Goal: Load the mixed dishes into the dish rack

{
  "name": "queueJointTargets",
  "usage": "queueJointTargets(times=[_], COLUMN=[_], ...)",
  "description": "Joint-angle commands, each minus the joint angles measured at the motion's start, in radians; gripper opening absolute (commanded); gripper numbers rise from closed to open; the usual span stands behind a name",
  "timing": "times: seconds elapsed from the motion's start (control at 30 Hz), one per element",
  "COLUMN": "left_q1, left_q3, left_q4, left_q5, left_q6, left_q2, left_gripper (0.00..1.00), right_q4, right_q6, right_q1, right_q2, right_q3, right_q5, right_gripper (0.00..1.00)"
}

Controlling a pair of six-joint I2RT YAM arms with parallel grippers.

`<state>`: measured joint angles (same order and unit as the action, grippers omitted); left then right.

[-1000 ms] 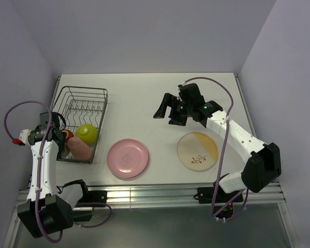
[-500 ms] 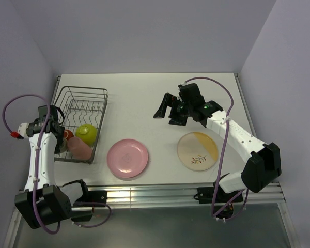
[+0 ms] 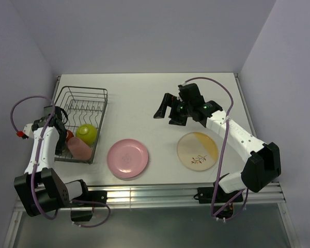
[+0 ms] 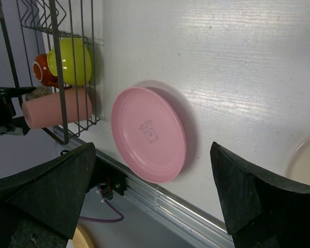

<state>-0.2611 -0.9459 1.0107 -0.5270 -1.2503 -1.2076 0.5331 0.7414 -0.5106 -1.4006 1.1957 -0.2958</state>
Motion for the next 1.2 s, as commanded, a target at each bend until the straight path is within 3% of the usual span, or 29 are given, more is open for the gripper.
queueJointTargets(times=[0.0,0.37,1.13,1.17], left_q1=[-0.006,-0.03,-0.086,-0.086], left_q3=[0.01,0.087,0.139,0.139], left_q4=[-0.03,-0.106,-0.067,-0.066], left_q5=[-0.042,0.03,0.045,0.045], left_q6=[-0.005,0.029,0.02,0.015], left_q2=[0.0,-0.006,-0.05,-0.049], left_gripper=[0.0,0.0,0.03,0.27], right_q4=[-0.009,-0.019,-0.042,-0.042], right_q6=[-0.013,-0.005,0.006,0.004], right_q1=[-0.003,-0.006,-0.017,-0.019], right_q2=[-0.003,0.002,0.003,0.0], right_q3=[0.041,0.027,0.001,0.002], right_q5=[0.02,0.011,0.007,0.009], right_gripper=[0.99,0.99,0.99,0.99])
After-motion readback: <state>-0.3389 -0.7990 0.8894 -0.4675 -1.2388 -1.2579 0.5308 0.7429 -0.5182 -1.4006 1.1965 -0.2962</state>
